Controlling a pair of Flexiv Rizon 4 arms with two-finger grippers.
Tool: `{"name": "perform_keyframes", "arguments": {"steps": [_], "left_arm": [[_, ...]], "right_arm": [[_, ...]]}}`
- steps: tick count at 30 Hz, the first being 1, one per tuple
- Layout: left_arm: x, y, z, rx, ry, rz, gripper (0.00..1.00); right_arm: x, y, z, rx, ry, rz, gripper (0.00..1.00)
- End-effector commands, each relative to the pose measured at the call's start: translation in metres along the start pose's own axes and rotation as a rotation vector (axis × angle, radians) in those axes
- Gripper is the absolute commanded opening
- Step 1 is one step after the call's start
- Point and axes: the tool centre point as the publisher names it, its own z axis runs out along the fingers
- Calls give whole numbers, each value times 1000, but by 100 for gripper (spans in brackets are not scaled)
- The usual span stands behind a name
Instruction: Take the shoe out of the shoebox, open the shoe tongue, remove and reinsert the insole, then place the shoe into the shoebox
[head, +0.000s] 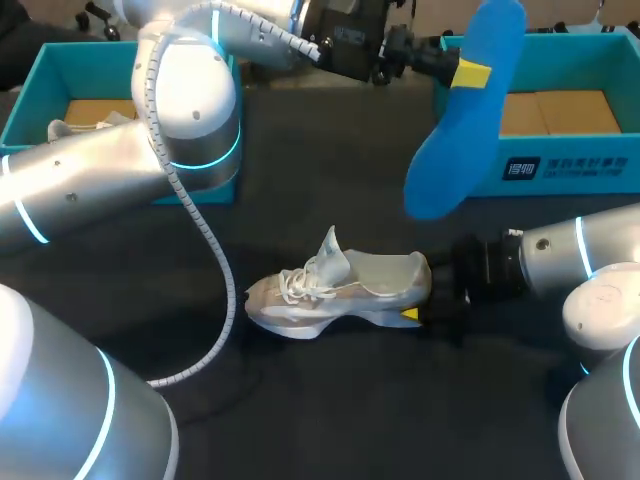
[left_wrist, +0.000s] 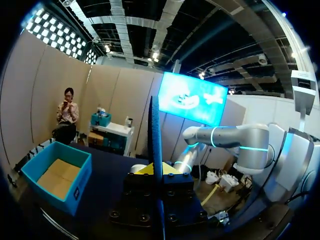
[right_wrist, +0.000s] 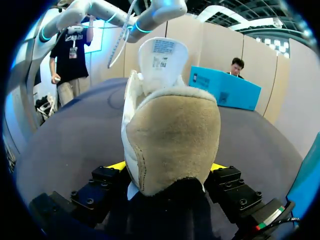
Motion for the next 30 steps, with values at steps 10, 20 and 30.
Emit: {"name": "perform_keyframes", "arguments": {"steps": [10, 20, 30], "left_arm": [[1, 2, 0, 4, -2, 0, 0], [6, -2, 5, 13, -21, -59, 0], [19, -16, -3, 65, -76, -220, 0]], "right_arm": [[1, 0, 5, 8, -1, 1, 0], [1, 0, 5, 8, -1, 1, 0], [1, 0, 5, 8, -1, 1, 0]]}}
